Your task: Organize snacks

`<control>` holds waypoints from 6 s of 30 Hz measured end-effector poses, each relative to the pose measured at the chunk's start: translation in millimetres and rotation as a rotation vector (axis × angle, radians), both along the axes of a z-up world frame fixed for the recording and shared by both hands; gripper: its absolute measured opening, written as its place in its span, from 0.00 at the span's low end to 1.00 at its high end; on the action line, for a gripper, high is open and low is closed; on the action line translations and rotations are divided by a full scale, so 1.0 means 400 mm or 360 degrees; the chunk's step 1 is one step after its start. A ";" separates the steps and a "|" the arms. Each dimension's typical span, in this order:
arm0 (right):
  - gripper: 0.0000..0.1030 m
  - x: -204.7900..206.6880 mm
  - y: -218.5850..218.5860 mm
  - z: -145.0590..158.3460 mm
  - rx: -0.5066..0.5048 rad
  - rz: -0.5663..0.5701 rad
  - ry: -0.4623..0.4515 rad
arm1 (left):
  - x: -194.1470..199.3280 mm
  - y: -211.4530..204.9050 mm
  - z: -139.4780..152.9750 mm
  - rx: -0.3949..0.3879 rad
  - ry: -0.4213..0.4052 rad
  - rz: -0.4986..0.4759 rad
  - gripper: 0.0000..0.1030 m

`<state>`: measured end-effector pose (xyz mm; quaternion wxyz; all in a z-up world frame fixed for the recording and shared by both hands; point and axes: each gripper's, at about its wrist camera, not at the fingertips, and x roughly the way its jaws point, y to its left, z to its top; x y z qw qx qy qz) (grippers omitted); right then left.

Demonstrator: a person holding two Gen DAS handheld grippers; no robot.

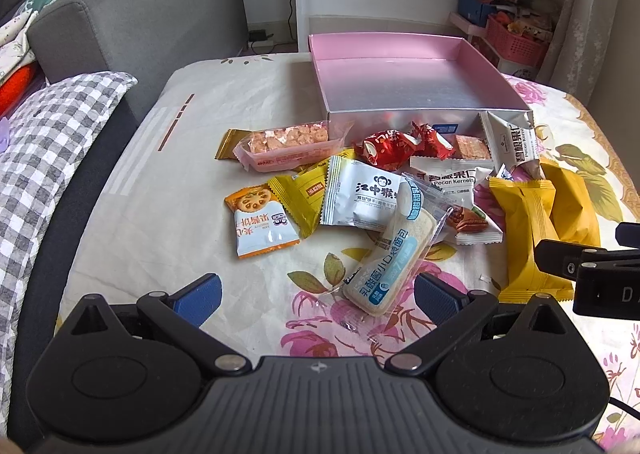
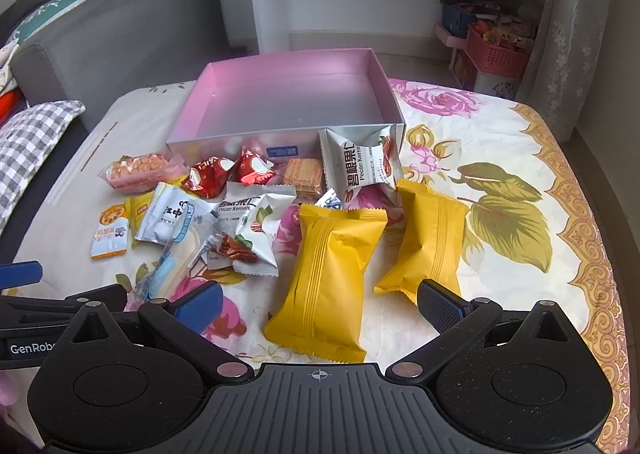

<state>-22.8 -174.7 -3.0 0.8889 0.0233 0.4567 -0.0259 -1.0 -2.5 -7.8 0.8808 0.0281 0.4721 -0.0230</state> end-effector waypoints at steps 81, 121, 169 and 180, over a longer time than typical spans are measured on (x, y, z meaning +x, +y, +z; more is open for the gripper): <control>0.40 0.115 -0.103 -0.073 0.0412 -0.0113 0.0145 | 0.116 -0.032 -0.050 -0.0258 0.0119 -0.0632 0.17; 0.40 0.496 -0.193 -0.066 0.0604 -0.0168 -0.0278 | 0.468 -0.085 -0.061 -0.0362 -0.0266 -0.0211 0.17; 0.92 0.307 -0.136 0.056 0.0464 -0.0095 -0.0234 | 0.312 -0.035 0.030 -0.0228 -0.0275 -0.0360 0.96; 0.93 0.217 -0.098 0.061 0.0443 -0.0079 -0.0193 | 0.234 0.011 0.029 -0.0161 -0.0194 -0.0304 1.00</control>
